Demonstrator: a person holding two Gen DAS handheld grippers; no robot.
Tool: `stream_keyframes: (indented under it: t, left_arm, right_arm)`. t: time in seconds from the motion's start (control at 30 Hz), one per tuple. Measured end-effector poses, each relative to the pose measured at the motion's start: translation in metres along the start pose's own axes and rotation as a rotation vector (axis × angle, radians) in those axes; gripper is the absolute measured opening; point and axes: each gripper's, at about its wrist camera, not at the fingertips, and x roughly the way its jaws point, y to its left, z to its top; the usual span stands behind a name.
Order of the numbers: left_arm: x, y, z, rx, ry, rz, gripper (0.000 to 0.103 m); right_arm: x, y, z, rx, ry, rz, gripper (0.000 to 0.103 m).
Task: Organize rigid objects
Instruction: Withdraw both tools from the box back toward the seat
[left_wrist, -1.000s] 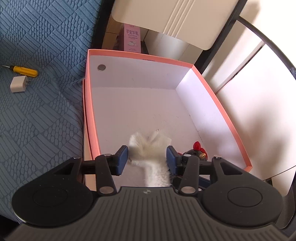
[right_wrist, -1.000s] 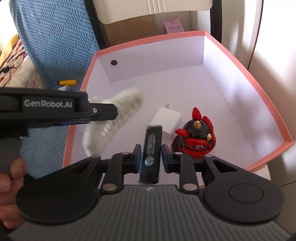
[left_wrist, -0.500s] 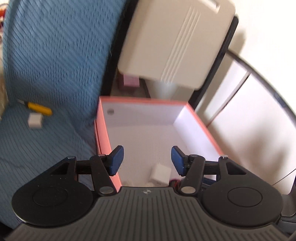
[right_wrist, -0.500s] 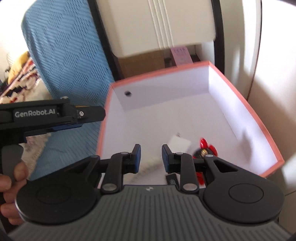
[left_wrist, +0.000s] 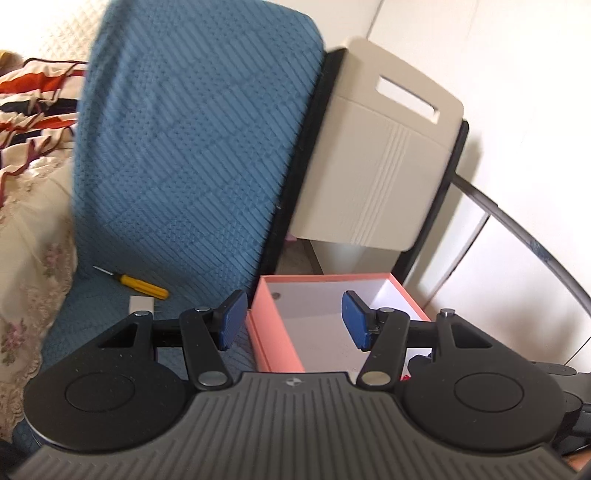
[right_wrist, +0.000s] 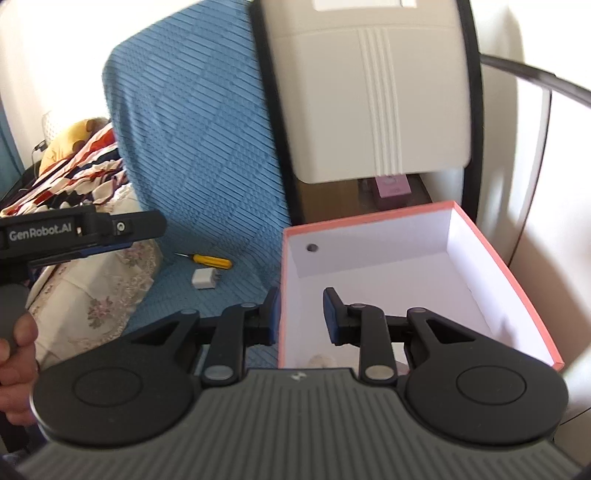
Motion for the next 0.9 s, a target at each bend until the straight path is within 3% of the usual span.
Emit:
stream_keyframes:
  t: [0.33, 0.9]
  left_arm:
    - [-0.029, 0.049, -0.021, -0.009, -0.039, 0.023, 0.063]
    - [-0.011, 0.139, -0.094, -0.095, -0.022, 0.075, 0.063]
  right_arm:
    - [-0.001, 0.054, -0.02, -0.061, -0.013, 0.008, 0.029]
    - [0.048, 0.109, -0.08, -0.141, 0.027, 0.029, 0.029]
